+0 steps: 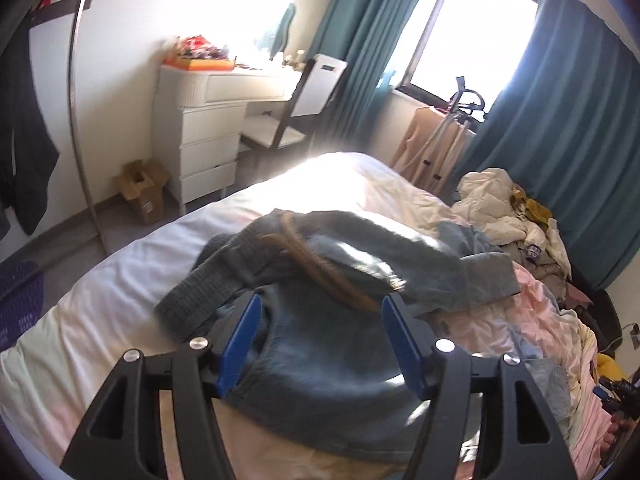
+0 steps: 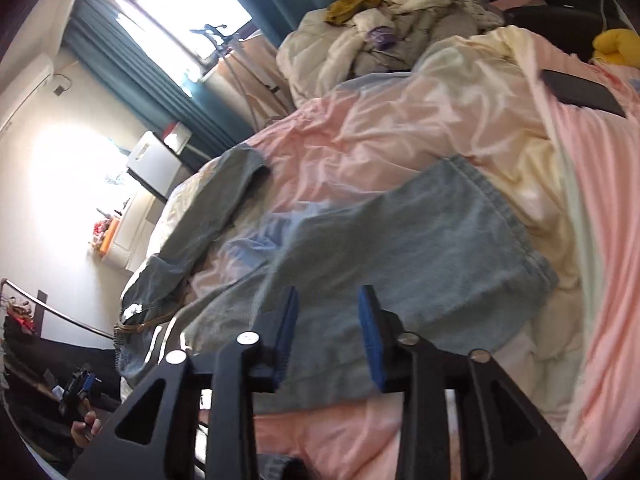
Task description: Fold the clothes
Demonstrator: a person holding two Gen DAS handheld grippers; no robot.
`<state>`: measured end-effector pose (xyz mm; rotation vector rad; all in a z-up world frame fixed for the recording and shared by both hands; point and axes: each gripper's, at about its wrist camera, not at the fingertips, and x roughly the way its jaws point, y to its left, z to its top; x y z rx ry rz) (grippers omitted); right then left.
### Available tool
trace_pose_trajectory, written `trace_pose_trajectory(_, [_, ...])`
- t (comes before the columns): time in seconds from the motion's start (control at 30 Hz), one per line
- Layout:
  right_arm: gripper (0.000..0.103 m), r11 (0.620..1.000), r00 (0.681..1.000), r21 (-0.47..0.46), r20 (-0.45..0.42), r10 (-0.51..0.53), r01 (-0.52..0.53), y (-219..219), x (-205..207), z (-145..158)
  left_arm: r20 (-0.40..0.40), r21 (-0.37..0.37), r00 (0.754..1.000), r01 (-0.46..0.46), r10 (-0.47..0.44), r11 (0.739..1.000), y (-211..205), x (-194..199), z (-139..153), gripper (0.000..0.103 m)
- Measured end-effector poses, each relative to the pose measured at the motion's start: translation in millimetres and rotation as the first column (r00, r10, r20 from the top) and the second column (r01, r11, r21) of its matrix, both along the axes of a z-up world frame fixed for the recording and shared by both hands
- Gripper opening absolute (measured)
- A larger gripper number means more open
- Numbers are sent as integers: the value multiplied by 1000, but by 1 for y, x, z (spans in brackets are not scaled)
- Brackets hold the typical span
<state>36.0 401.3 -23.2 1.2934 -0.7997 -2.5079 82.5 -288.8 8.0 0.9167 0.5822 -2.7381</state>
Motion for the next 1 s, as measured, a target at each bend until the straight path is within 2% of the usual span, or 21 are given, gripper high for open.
trace_pose_trajectory(0.03, [49, 1000, 1000, -24, -1, 14, -14, -12, -15, -1, -15, -11, 1000, 26, -26, 1000, 16, -14, 10, 65])
trace_pose_trajectory(0.13, [50, 994, 999, -98, 1, 53, -53, -47, -59, -5, -38, -45, 994, 96, -98, 994, 64, -67, 30, 65])
trace_pose_trajectory(0.23, [50, 985, 998, -162, 9, 68, -65, -76, -106, -12, -38, -56, 986, 163, -165, 985, 112, -117, 40, 65])
trace_pose_trajectory(0.3, [50, 979, 997, -196, 19, 68, -63, -91, -136, -21, -18, -53, 982, 186, -187, 981, 138, -146, 36, 65])
trace_pose_trajectory(0.43, [50, 968, 996, -242, 51, 72, -58, -114, -197, -49, 34, -6, 982, 184, -183, 983, 172, -191, -2, 65])
trace_pose_trajectory(0.53, [50, 962, 995, -269, 78, 67, -44, -131, -238, -76, 112, 113, 960, 244, -256, 963, 176, -215, -57, 65])
trace_pose_trajectory(0.6, [50, 954, 994, -298, 90, 62, -33, -140, -264, -95, 170, 181, 947, 243, -274, 953, 173, -226, -92, 65])
trace_pose_trajectory(0.67, [50, 947, 995, -320, 85, 46, -16, -146, -286, -111, 205, 193, 944, 220, -258, 956, 171, -231, -114, 65])
trace_pose_trajectory(0.77, [50, 943, 995, -330, 101, -12, 45, -150, -311, -133, 204, 185, 950, 199, -236, 962, 173, -234, -126, 65])
trace_pose_trajectory(0.83, [48, 936, 992, -339, 115, -54, 90, -149, -325, -147, 182, 136, 960, 190, -213, 972, 177, -234, -127, 65])
trace_pose_trajectory(0.9, [35, 924, 990, -361, 111, -93, 127, -149, -328, -151, 175, 81, 965, 183, -195, 980, 182, -236, -129, 65])
trace_pose_trajectory(0.97, [9, 909, 986, -385, 105, -132, 162, -148, -329, -154, 182, 47, 967, 175, -180, 984, 187, -238, -134, 65])
trace_pose_trajectory(1.0, [6, 909, 987, -383, 76, -145, 163, -149, -322, -145, 182, 38, 968, 169, -173, 985, 186, -239, -133, 64])
